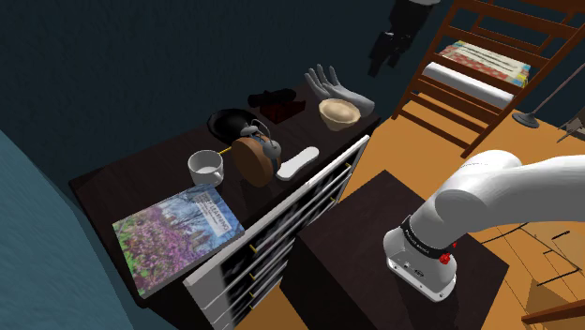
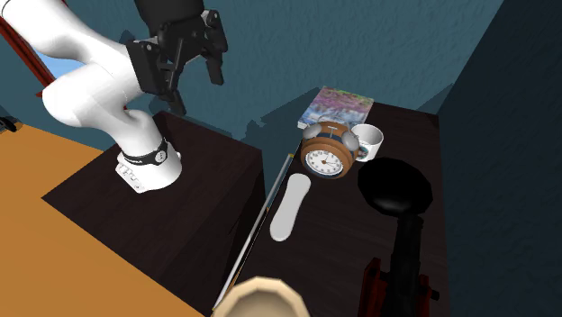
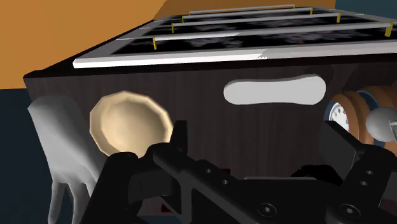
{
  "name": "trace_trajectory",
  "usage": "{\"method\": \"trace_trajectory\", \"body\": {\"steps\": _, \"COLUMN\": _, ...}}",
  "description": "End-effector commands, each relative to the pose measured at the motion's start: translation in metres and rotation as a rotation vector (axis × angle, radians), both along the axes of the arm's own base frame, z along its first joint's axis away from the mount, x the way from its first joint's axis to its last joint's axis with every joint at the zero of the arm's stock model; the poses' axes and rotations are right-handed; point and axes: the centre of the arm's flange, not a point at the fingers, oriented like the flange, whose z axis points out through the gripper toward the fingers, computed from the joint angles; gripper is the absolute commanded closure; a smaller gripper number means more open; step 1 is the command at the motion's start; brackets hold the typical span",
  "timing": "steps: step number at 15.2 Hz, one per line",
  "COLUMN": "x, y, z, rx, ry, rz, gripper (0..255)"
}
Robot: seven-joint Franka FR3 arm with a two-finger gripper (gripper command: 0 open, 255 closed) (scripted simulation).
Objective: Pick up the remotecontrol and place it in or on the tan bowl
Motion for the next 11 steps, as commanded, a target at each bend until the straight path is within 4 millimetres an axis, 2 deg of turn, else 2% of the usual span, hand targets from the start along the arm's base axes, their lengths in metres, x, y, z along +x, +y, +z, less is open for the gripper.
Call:
{"method": "trace_trajectory", "body": {"steps": 1, "x": 0.000, "y": 0.000, "z": 0.000, "rx": 0.000, "ry": 0.000, "rz": 0.000, "gripper": 0}}
{"method": "trace_trajectory", "body": {"steps": 11, "x": 0.026, "y": 0.049, "z": -0.120, "rx": 0.041, "ry": 0.011, "rz": -0.493, "gripper": 0}}
